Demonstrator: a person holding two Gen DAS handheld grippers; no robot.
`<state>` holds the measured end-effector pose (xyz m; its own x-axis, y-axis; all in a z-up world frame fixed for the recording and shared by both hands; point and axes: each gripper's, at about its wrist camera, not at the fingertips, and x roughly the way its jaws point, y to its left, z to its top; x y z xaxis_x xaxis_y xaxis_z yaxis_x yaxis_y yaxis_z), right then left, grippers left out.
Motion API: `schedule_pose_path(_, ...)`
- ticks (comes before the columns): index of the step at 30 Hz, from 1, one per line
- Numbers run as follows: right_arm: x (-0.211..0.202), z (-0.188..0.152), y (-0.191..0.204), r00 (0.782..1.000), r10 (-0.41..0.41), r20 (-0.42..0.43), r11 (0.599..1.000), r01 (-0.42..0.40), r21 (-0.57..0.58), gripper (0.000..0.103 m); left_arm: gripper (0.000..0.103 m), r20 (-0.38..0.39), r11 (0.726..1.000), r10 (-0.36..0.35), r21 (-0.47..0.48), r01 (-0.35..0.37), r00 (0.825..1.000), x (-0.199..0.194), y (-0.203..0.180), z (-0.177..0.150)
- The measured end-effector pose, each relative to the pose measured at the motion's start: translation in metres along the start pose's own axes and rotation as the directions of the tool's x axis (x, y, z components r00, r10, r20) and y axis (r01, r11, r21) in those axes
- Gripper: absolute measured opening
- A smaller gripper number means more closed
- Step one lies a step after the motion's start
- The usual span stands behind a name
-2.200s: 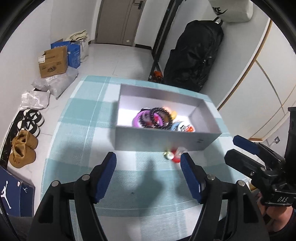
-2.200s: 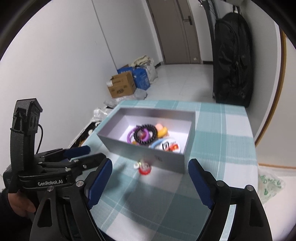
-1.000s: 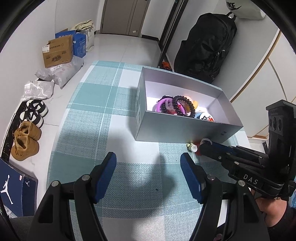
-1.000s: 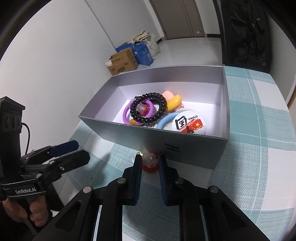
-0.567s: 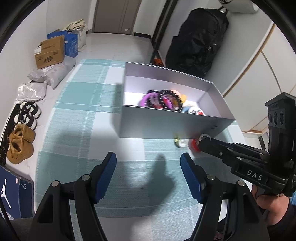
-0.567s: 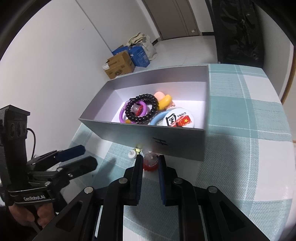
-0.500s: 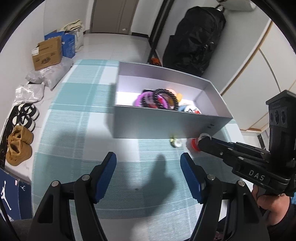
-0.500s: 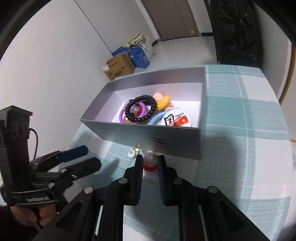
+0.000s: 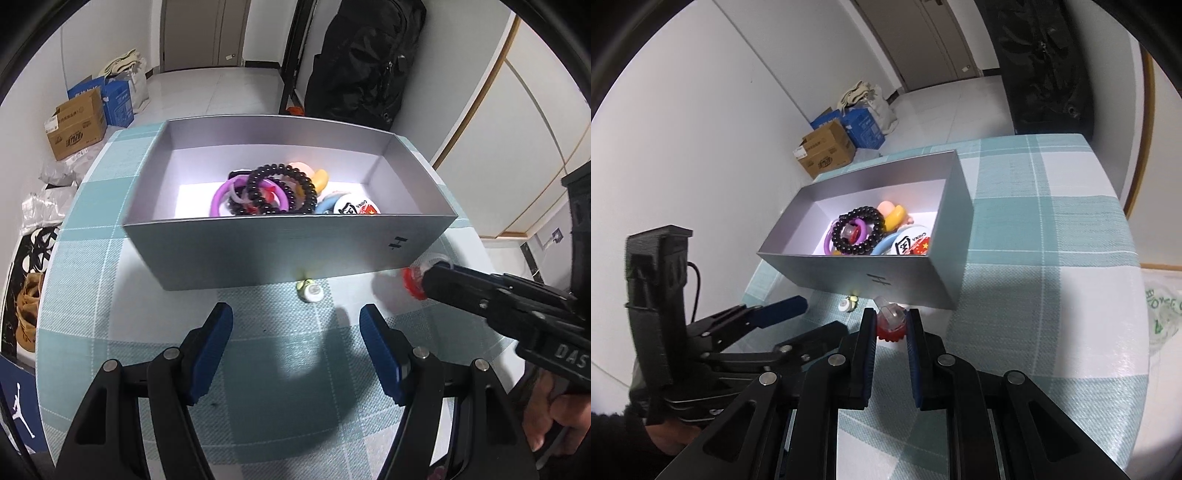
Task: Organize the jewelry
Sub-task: 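Grasp the small white pacifier with the left gripper while the right gripper holds the red one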
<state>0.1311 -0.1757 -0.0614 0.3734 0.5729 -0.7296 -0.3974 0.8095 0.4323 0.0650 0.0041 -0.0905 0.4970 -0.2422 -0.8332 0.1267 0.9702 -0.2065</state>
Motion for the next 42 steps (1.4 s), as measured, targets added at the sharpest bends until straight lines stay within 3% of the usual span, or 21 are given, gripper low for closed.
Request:
schedule_pose_path(11,-0.011,0.001,-0.009,1.000,-0.004,0.020,0.999,0.003,0.037,0.015,0.030,0.012,0.997,0.066,0.048,-0.066,0.998,0.007,-0.016,0.003)
schedule_pose_path(14,-0.013,0.000,-0.009,1.000,-0.002,0.027,0.999,0.001,0.041,0.015,0.025,0.015,0.994,0.093,0.058,-0.094,0.996,0.007,-0.018,0.003)
schedule_pose_path(15,-0.014,0.000,-0.009,1.000,-0.001,0.028,0.999,0.000,0.043,0.015,0.022,0.015,0.994,0.091,0.054,-0.092,0.996,0.007,-0.017,0.003)
schedule_pose_path(16,-0.014,0.000,-0.010,1.000,0.000,0.029,0.999,-0.001,0.044,0.015,0.011,0.013,0.996,0.078,0.049,-0.079,0.997,0.006,-0.015,0.003)
schedule_pose_path(17,-0.014,0.000,-0.010,1.000,0.000,0.028,0.999,-0.002,0.044,0.015,0.009,0.008,0.997,0.062,0.042,-0.062,0.998,0.007,-0.013,0.003)
schedule_pose_path(29,-0.012,-0.001,-0.011,1.000,-0.006,0.026,0.999,0.005,0.040,0.015,0.009,0.000,0.997,-0.069,-0.017,0.069,0.998,0.000,-0.003,-0.002)
schedule_pose_path(39,-0.011,-0.003,0.000,0.999,-0.012,0.030,1.000,0.012,-0.009,0.015,0.009,0.061,0.994,-0.105,-0.002,0.105,0.993,-0.021,-0.008,0.003)
schedule_pose_path(42,-0.011,-0.004,0.003,0.999,-0.011,0.032,1.000,0.011,-0.019,0.015,0.009,0.090,0.997,-0.081,0.005,0.081,0.993,-0.031,-0.009,0.004)
